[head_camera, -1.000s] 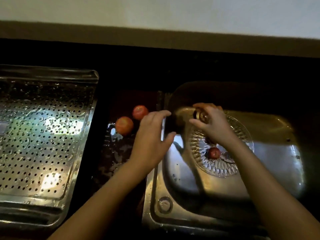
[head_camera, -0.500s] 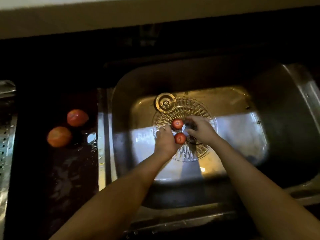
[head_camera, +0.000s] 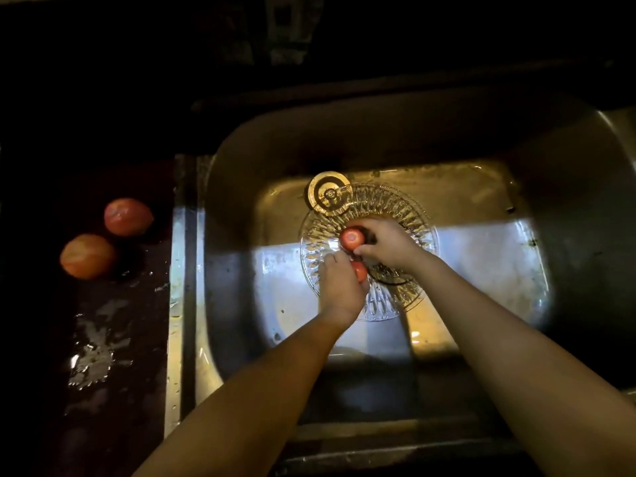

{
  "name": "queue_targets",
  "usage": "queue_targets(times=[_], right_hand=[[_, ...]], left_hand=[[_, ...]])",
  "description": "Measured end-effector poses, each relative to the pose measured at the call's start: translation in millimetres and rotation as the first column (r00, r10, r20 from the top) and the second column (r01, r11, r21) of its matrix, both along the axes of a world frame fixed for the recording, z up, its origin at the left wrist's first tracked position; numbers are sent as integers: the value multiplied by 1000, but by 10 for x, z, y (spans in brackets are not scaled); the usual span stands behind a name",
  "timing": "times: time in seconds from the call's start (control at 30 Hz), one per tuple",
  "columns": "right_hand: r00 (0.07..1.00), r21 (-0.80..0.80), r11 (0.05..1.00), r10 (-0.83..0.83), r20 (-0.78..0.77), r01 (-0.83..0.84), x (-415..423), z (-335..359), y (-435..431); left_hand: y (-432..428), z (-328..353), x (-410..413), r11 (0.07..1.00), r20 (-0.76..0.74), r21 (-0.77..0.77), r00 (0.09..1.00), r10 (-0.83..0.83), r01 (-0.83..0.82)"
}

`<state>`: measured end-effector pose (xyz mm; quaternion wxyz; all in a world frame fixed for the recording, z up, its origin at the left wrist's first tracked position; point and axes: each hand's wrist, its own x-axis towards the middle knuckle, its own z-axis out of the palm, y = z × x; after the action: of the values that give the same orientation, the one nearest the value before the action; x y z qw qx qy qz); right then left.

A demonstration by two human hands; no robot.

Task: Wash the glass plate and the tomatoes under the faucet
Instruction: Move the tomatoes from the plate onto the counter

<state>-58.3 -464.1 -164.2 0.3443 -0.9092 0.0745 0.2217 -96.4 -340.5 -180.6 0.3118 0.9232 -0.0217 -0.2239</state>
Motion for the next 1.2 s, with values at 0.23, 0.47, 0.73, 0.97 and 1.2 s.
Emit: queue_targets(times=[0.23,0.47,0.73,0.97,1.2], right_hand=[[997,51,997,-56,50,53,-32,233,95],[957,105,993,23,290,-55,87,994,572],[864,116,949,211,457,-293,207,1562,1521],[867,39,942,289,407,-333,160,1402,2086],[874,-14,954,281,397,-300,140,1280,2237]], left_hand=[[455,526,99,997,26,-34,997,72,-71],[1393,1446,40,977,185,-146,966,179,-153],[2318,1869,-73,921,312,-96,867,388,-378],[2549,1679,-13,890,255,-90,853,455,-448],[2582,1618,55,882,204,-120,858,472,-457]])
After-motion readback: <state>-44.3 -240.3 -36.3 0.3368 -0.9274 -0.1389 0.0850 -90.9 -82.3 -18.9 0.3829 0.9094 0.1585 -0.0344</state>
